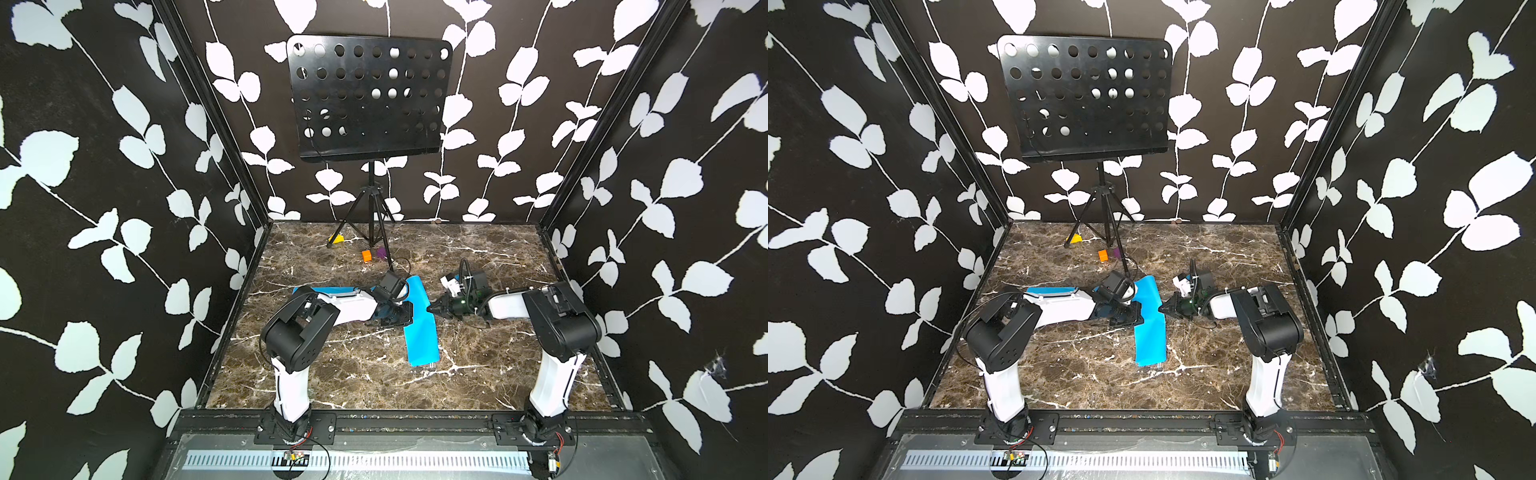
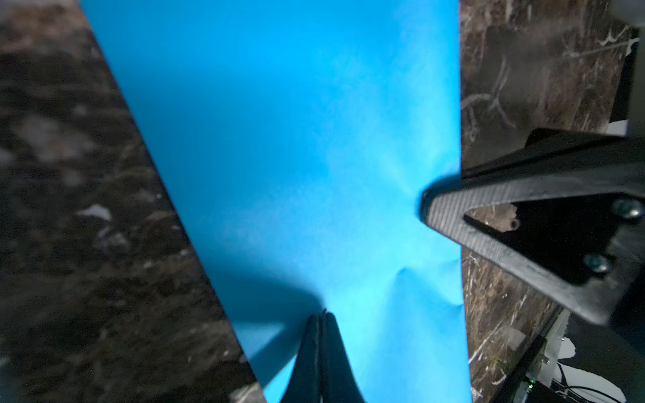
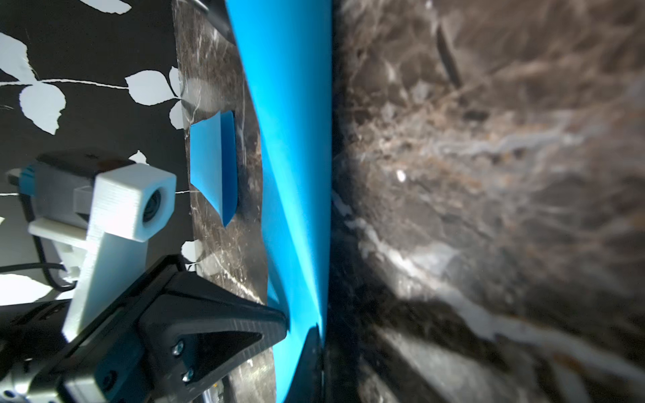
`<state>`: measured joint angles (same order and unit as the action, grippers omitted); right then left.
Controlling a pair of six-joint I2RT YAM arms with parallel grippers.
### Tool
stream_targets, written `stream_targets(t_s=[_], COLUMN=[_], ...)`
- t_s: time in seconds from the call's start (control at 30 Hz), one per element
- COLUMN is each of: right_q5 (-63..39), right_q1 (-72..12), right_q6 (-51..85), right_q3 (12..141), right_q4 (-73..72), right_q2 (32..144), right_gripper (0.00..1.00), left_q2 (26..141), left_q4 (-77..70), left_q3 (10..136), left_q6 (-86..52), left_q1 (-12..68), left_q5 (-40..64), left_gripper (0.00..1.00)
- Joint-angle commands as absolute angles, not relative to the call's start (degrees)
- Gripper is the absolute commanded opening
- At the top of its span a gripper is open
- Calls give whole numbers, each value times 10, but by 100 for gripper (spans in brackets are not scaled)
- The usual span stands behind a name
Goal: Fold the rectangular paper in half along the long edge
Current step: Fold the paper at the center of the board.
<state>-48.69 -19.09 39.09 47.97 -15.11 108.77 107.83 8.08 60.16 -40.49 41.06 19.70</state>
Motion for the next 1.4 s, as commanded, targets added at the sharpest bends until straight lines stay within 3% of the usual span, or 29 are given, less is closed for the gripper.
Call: stream_targets(t_s=[0.0, 0.07, 0.1, 0.17, 0.23, 0.3, 0.37, 0.47, 0.6, 0.63, 0.7, 0.8, 1.07, 1.13, 1.23, 1.37], right_q5=[-490, -495, -497, -503, -506, -506, -505, -508, -505, -505, -505, -505, -517, -521, -523, -517], right_q1=[-188, -188, -188, -188, -188, -188, -187, -186, -184, -184, -185, -185, -183, -183, -182, -180], right_q6=[378, 378, 379, 377, 376, 369, 363, 361, 357, 357, 361, 364, 369, 369, 367, 367], right_q3=[492, 500, 505, 517, 532, 547, 563, 578, 589, 593, 601, 622, 668, 671, 675, 677], right_q4=[-144, -146, -146, -145, -143, -135, -128, -126, -123, -125, -129, -132, -141, -145, -148, -154], right_q2=[1093, 1099, 1102, 1112, 1121, 1130, 1141, 1151, 1152, 1154, 1158, 1172, 1210, 1215, 1218, 1216], right_gripper=[0, 25, 31, 39, 40, 39, 31, 0, 0, 15, 32, 36, 33, 26, 0, 0], left_q2=[1112, 1112, 1112, 1112, 1112, 1112, 1114, 1114, 1113, 1113, 1114, 1117, 1117, 1116, 1117, 1117], left_q4=[139, 138, 138, 136, 135, 134, 134, 134, 136, 136, 135, 133, 134, 134, 133, 131], left_q3=[570, 570, 570, 569, 569, 569, 570, 570, 570, 570, 569, 569, 568, 567, 566, 566], left_q6=[-396, -396, -396, -396, -397, -397, -398, -397, -397, -396, -396, -397, -397, -398, -398, -399], left_q1=[413, 413, 413, 413, 413, 413, 413, 413, 413, 414, 413, 413, 413, 413, 413, 413], left_q5=[171, 171, 172, 174, 174, 174, 175, 176, 175, 175, 176, 178, 178, 177, 177, 178], left_gripper=[0, 0, 0, 0, 0, 0, 0, 0, 0, 0, 0, 0, 0, 0, 0, 0])
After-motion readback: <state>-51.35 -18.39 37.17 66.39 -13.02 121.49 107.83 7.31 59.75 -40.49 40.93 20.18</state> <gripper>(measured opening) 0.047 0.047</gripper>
